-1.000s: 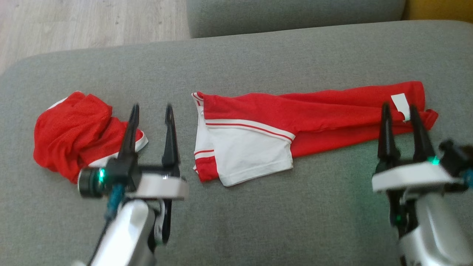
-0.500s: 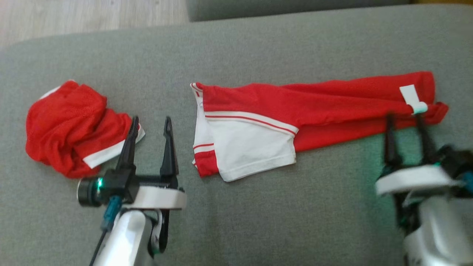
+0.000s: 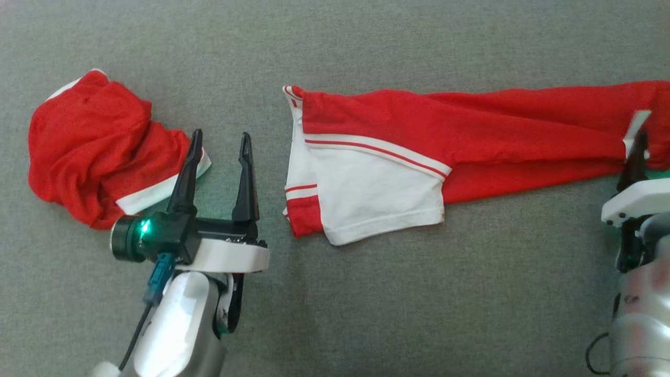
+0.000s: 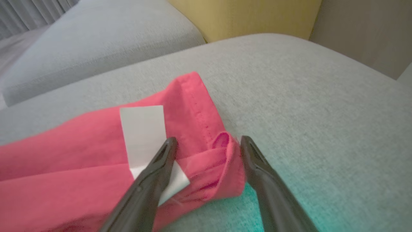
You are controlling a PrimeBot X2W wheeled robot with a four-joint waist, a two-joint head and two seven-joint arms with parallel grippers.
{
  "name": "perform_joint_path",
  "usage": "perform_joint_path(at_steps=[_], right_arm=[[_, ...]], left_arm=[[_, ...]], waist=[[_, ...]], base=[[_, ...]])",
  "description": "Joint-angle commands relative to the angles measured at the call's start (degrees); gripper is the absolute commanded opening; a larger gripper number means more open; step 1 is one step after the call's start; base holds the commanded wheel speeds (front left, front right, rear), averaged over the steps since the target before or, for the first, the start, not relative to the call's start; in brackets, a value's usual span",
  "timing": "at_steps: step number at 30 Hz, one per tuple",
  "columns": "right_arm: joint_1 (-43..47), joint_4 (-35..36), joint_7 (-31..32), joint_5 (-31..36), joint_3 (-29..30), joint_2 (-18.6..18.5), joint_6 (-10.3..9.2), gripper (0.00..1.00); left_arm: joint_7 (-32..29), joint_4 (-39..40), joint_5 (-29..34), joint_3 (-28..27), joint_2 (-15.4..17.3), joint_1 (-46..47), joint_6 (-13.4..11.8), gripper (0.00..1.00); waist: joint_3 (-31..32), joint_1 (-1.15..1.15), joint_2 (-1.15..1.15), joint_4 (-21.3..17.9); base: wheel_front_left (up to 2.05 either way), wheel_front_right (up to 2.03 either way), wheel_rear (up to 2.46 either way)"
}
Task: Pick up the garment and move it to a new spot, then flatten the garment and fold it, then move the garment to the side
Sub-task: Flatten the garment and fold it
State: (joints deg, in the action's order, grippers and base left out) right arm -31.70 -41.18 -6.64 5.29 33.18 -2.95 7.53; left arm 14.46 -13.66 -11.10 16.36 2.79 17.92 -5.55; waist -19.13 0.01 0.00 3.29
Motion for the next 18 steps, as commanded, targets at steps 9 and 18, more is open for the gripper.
perform_joint_path(at_steps=[9, 18], right_arm=[[-5.2, -7.9, 0.7, 5.1, 4.0, 0.0, -0.04, 0.79], [-5.8, -9.9, -3.2, 4.9, 2.8, -3.0, -0.04, 0.0]], left_arm=[[0.5, 1.3, -0.4, -1.6, 0.1, 2.3, -0.9, 1.0], [0.5, 0.8, -0.2, -2.4, 0.1, 1.8, -0.7, 1.0]], waist=[[-0.6, -0.01, 0.0, -0.5], [1.8, -0.01, 0.0, -2.4]], base=[[0.0, 0.0, 0.0], [0.0, 0.0, 0.0]])
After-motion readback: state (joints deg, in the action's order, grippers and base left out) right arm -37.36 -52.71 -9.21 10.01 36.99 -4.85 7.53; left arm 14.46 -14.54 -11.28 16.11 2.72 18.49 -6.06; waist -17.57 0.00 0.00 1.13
